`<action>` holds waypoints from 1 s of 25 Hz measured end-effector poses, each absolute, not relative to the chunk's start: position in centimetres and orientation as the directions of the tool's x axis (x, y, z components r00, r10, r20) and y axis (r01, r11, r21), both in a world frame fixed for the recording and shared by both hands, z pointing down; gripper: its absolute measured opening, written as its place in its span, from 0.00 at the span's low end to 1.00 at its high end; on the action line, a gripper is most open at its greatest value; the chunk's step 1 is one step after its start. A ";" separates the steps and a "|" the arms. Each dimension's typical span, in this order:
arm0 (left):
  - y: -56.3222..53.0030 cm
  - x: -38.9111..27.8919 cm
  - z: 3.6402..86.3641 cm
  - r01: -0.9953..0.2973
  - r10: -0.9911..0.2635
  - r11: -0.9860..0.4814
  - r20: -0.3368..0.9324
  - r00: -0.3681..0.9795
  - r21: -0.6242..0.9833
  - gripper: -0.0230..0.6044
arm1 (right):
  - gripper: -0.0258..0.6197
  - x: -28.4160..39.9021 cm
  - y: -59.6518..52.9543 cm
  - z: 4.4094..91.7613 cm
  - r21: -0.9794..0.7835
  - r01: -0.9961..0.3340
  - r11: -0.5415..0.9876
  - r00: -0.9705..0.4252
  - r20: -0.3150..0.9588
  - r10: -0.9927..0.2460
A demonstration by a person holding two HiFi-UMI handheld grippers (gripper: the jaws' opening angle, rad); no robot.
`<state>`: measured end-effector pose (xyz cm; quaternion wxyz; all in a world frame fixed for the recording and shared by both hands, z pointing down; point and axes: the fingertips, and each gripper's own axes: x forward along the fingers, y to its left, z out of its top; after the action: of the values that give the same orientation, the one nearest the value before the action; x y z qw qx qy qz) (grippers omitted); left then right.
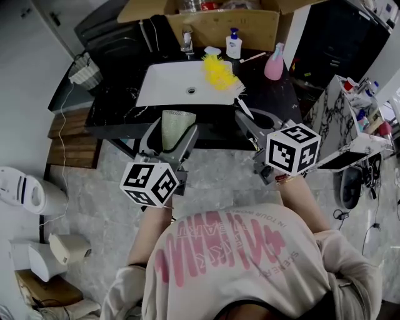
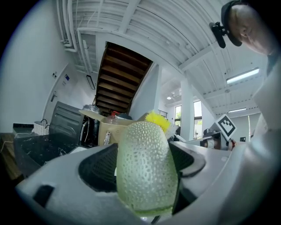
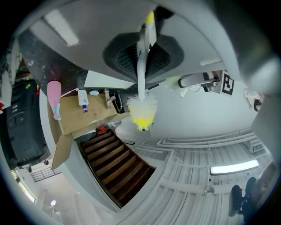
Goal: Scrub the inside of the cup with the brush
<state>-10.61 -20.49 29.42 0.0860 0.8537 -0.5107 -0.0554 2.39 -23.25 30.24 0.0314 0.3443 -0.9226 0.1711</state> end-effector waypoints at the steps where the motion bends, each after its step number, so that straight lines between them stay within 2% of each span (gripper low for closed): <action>1: -20.5 -10.7 29.3 -0.862 -0.881 -0.464 -0.006 0.473 0.203 0.62 | 0.07 2.1 -23.0 30.0 -0.289 -0.636 0.715 -0.770 0.177 -0.613; 7: -19.8 -11.0 28.7 -0.844 -0.856 -0.510 -0.005 0.516 0.164 0.62 | 0.07 0.5 -20.8 29.0 -0.203 -0.551 0.809 -0.832 0.210 -0.514; 15: -19.0 -11.7 28.2 -0.838 -0.846 -0.529 -0.007 0.533 0.134 0.62 | 0.07 -0.5 -17.7 30.0 -0.035 -0.416 0.909 -0.852 0.363 -0.376; 25: -17.4 -10.2 29.8 -0.772 -0.768 -0.636 0.126 0.628 -0.025 0.62 | 0.07 1.5 -16.2 31.7 0.100 -0.299 0.949 -0.795 0.523 -0.305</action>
<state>-10.22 -17.41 29.85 0.0156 0.9022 -0.4265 0.0622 1.53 -16.18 31.71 0.2773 0.1593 -0.9475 -0.0059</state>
